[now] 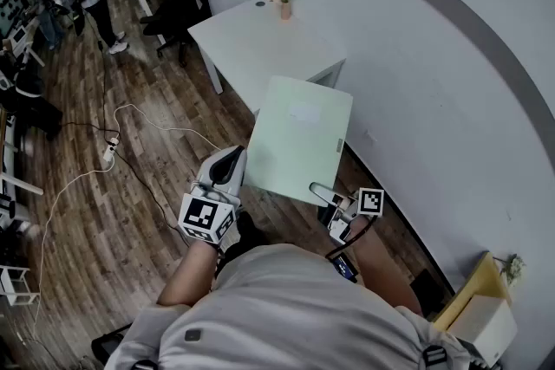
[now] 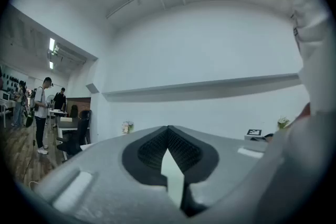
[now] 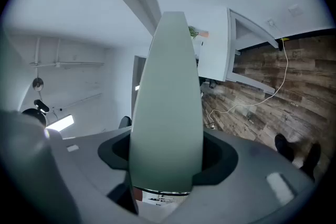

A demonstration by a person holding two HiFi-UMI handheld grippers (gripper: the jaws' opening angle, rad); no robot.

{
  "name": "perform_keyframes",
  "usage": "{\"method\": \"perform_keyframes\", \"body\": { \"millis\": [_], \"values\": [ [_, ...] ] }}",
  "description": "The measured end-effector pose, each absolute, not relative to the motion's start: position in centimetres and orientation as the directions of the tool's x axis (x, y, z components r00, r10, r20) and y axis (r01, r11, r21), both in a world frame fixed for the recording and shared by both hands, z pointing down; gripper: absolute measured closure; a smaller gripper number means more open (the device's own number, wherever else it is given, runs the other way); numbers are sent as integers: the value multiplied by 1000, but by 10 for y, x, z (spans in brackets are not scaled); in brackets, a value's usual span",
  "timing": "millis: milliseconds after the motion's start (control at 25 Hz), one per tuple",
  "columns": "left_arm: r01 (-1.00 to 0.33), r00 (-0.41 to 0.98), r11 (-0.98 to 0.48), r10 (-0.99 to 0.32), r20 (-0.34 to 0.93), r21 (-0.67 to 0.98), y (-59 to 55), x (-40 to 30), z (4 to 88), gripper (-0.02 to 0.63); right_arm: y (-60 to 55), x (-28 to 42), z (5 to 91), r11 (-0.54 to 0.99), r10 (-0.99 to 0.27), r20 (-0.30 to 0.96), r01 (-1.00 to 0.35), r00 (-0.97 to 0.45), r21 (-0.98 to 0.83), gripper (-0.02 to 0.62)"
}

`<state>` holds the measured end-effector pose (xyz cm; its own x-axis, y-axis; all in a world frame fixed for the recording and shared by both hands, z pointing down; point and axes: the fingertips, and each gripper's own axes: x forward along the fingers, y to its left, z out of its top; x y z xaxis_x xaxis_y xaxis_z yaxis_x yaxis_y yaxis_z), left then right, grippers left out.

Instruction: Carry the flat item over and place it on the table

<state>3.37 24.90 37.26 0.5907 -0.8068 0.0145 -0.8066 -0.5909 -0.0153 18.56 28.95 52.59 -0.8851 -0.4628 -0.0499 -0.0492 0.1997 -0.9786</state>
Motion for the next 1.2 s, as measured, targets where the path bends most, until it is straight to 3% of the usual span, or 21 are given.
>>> {"method": "perform_keyframes", "body": {
  "millis": [400, 1200],
  "values": [
    [-803, 595, -595, -804, 18, -21, 244, 34, 372, 606, 288, 181, 526, 188, -465, -54, -39, -884, -981, 298],
    [-811, 585, -584, -810, 34, 22, 164, -52, 389, 606, 204, 106, 537, 159, -480, -35, -47, -877, -986, 299]
  ]
}}
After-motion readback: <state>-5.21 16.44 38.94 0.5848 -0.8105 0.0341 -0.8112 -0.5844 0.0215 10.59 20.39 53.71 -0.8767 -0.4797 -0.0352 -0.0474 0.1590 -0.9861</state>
